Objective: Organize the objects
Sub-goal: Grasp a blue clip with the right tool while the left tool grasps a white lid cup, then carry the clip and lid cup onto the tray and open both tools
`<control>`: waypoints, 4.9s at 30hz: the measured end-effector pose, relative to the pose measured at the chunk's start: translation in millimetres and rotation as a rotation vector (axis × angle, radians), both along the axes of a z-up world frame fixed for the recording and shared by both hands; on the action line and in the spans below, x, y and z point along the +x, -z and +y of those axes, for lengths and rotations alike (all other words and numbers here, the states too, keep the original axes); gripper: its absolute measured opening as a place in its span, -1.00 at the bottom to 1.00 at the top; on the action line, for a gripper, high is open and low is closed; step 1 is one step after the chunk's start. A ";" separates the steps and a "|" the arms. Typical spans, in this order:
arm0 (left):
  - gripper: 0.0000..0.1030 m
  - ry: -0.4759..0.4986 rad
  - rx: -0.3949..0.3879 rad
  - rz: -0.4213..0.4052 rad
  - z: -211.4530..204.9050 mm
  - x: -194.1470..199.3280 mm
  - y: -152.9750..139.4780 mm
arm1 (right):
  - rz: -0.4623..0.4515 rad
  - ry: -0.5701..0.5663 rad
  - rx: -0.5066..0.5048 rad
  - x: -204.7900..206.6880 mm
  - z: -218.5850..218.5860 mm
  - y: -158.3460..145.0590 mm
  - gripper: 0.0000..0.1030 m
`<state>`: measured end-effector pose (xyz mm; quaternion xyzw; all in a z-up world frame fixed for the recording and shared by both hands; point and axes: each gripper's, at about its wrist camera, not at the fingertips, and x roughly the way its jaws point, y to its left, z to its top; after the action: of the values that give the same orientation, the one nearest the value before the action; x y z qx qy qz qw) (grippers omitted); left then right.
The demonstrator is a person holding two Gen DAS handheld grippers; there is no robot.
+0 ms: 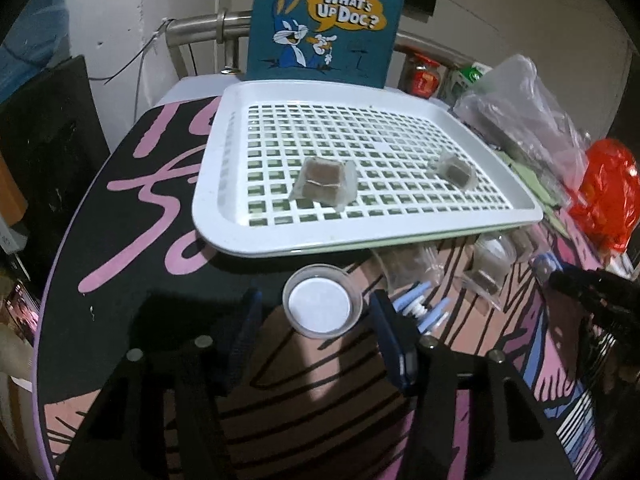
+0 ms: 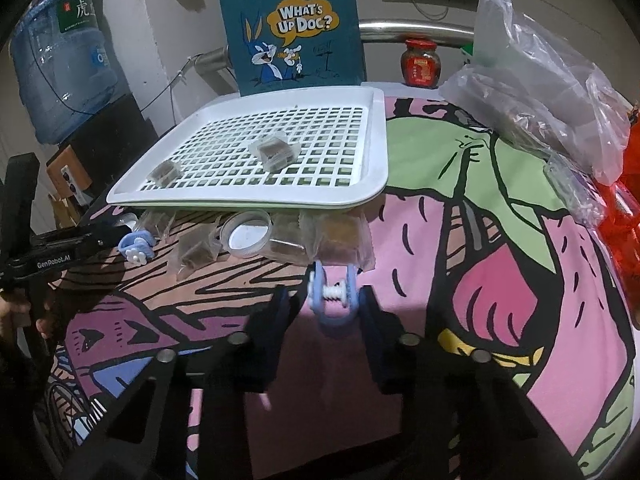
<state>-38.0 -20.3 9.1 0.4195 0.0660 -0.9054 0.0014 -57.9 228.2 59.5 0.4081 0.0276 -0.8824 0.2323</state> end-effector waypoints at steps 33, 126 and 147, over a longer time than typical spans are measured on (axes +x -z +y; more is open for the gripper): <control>-0.24 0.085 -0.020 0.255 17.3 36.8 -32.0 | 0.276 -0.135 -0.140 49.2 -2.9 -36.5 -0.56; -0.24 -0.072 -0.018 0.123 -39.3 -101.7 -17.0 | 0.090 -0.085 -0.131 -114.1 -52.0 -32.0 -0.56; 0.48 -0.048 0.056 0.227 -37.4 -76.9 -49.2 | 0.193 -0.026 -0.177 -86.0 -37.5 -51.1 0.40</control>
<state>-114.9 -57.7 58.3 0.3125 0.1009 -0.9445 0.0039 -143.9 190.7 110.6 0.2987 -0.0230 -0.9136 0.2751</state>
